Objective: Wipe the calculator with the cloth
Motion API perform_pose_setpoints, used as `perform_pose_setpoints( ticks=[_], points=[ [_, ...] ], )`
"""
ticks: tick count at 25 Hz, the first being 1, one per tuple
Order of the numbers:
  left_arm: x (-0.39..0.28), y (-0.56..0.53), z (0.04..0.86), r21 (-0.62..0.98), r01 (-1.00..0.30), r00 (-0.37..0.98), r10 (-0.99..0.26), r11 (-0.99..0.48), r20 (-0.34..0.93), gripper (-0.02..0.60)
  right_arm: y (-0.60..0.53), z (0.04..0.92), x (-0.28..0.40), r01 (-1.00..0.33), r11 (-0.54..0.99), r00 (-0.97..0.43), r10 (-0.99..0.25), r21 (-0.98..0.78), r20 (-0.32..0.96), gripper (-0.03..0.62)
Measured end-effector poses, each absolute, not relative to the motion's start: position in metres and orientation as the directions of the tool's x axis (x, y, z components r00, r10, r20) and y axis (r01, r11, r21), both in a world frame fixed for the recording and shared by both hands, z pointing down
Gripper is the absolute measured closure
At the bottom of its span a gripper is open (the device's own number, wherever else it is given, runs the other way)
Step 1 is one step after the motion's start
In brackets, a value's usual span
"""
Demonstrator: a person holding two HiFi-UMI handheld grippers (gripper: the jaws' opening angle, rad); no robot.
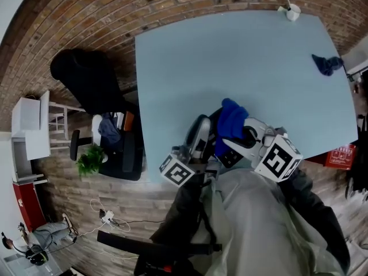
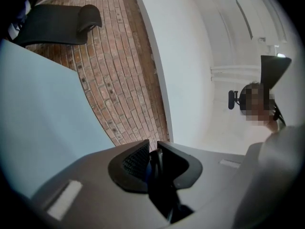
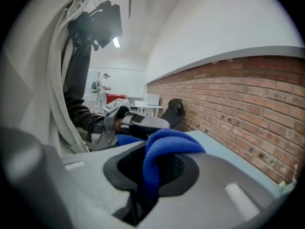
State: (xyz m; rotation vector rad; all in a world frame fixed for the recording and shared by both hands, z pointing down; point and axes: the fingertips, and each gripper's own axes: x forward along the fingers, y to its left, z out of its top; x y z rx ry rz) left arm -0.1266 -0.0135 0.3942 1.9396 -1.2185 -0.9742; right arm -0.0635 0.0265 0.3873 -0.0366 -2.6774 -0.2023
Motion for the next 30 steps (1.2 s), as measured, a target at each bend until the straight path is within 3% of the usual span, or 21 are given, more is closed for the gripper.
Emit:
perform_pose_setpoints(
  ticks=[4, 9, 12, 17, 22, 25, 28, 30],
  points=[
    [-0.140, -0.009, 0.398, 0.818, -0.470, 0.246, -0.939, -0.331, -0.239, 0.525, 0.031, 0.398, -0.043, 0.036, 0.996, -0.859, -0.012, 0.084, 0.511, 0.533],
    [-0.139, -0.010, 0.390, 0.799, -0.502, 0.227, -0.942, -0.331, -0.247, 0.526, 0.103, 0.387, -0.054, 0.275, 0.960, -0.766, 0.190, 0.047, 0.614, 0.533],
    [-0.135, -0.011, 0.381, 0.787, -0.499, 0.238, -0.931, -0.362, -0.277, 0.528, 0.121, 0.382, -0.063, 0.358, 0.933, -0.753, 0.269, 0.031, 0.600, 0.533],
    [-0.167, -0.001, 0.368, 0.792, -0.496, 0.145, -0.933, -0.357, -0.329, 0.526, 0.081, 0.371, -0.037, 0.215, 0.976, -0.812, 0.158, 0.037, 0.562, 0.533],
    [-0.177, -0.002, 0.349, 0.832, -0.374, 0.067, -0.906, -0.411, -0.417, 0.529, 0.120, 0.352, -0.043, 0.358, 0.891, -0.809, 0.146, 0.279, 0.570, 0.530],
    [-0.171, -0.006, 0.353, 0.841, -0.358, 0.065, -0.909, -0.407, -0.412, 0.529, 0.148, 0.305, -0.057, 0.390, 0.794, -0.883, 0.180, 0.466, 0.433, 0.528],
    [-0.164, -0.009, 0.365, 0.866, -0.310, 0.058, -0.917, -0.392, -0.394, 0.529, 0.175, 0.229, -0.054, 0.439, 0.807, -0.898, 0.411, 0.395, 0.158, 0.531],
    [-0.161, -0.008, 0.368, 0.881, -0.274, 0.046, -0.920, -0.387, -0.390, 0.529, 0.154, 0.209, -0.057, 0.391, 0.864, -0.919, 0.387, 0.318, 0.078, 0.530]
  ],
)
